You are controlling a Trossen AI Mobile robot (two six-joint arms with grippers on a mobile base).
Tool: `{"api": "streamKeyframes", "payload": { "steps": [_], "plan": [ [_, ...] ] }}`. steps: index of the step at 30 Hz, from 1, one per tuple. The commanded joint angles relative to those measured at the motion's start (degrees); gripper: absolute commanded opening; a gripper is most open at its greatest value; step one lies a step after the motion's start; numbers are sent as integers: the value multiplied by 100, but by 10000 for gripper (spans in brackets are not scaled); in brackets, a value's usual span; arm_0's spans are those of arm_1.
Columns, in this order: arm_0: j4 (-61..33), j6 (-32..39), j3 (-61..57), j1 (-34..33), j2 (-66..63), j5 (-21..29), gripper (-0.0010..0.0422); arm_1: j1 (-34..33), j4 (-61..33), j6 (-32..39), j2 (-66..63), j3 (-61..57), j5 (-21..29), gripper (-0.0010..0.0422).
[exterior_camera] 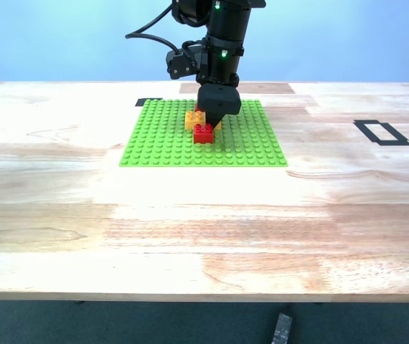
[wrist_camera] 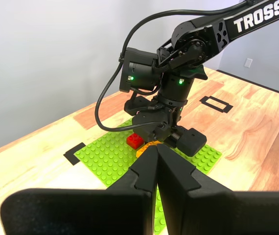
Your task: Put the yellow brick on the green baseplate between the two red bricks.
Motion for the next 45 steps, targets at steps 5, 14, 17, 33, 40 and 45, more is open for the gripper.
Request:
{"api": "streamKeyframes", "payload": {
  "steps": [5,14,17,33,40,45],
  "plan": [
    [11,4,0,0,2,0,0,4,-4,24,-284,-4,-22,194],
    [103,2,0,0,2,0,0,20,2,170,-487,33,-46,188],
    [87,2,0,0,2,0,0,55,31,151,-487,24,-46,166],
    [103,2,0,0,2,0,0,48,76,256,-356,24,-87,12],
    [94,2,0,0,2,0,0,48,153,262,-341,-52,-199,10],
    [107,2,0,0,2,0,0,48,168,306,-254,-107,-199,10]
  ]
}}
